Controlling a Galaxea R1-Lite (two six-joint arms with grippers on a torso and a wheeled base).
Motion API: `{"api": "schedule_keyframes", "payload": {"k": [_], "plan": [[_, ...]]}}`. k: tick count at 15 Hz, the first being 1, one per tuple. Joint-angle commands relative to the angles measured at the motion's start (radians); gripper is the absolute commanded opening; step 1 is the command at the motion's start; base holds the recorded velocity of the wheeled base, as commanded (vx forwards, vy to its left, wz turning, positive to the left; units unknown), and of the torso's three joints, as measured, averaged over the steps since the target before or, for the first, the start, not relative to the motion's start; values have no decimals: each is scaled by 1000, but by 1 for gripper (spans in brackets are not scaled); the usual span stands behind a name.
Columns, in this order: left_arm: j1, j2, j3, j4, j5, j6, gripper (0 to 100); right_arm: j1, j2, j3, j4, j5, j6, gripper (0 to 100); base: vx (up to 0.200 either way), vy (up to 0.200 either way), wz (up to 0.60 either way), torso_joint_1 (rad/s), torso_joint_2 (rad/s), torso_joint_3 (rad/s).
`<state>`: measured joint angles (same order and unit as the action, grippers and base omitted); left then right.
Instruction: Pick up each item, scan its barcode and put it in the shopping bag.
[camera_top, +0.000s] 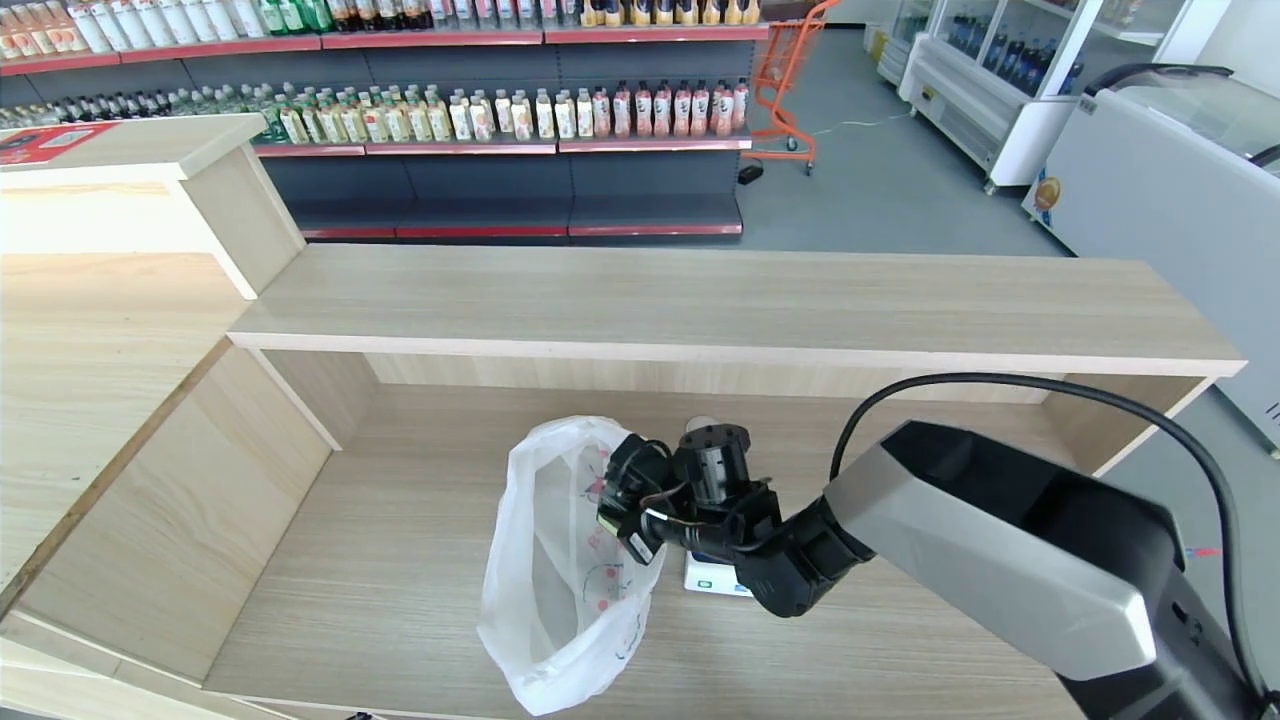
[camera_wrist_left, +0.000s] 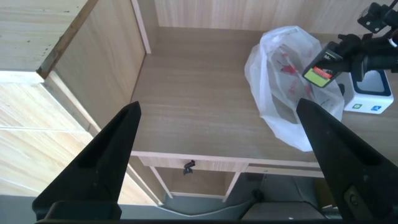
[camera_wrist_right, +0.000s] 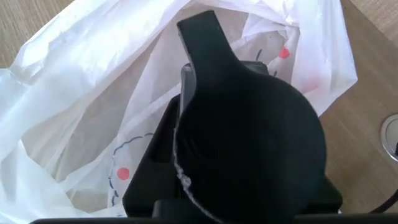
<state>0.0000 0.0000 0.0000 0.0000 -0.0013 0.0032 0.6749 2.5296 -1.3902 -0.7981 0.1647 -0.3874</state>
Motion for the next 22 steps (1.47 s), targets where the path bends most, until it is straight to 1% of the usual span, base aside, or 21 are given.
{"api": "schedule_keyframes", "payload": {"k": [1,5,8,11,12,16,17,19,20,21,22], "plan": [[0,0,0,0,0,0,100,2,21,-13,-6,3,5,0,0,0,0,0,0,0],[0,0,0,0,1,0,100,0,60,-56,-4,12,-1,0,0,0,0,0,0,0],[0,0,0,0,1,0,100,0,67,-72,37,58,-10,0,0,0,0,0,0,0],[0,0,0,0,1,0,100,-5,90,-95,40,62,-10,0,0,0,0,0,0,0],[0,0,0,0,1,0,100,-5,95,-99,39,64,-10,100,0,0,0,0,0,0],[0,0,0,0,1,0,100,-6,78,-104,36,64,36,100,0,0,0,0,0,0],[0,0,0,0,0,0,100,-8,38,-119,36,65,93,100,0,0,0,0,0,0],[0,0,0,0,0,0,100,-32,-34,-96,37,62,168,100,0,0,0,0,0,0],[-2,0,0,0,1,0,100,-61,-118,8,36,61,223,100,0,0,0,0,0,0],[0,0,0,0,1,0,100,-87,-178,66,42,64,259,100,0,0,0,0,0,0],[0,0,0,0,0,0,100,-126,-290,172,68,65,340,100,0,0,0,0,0,0]]}}
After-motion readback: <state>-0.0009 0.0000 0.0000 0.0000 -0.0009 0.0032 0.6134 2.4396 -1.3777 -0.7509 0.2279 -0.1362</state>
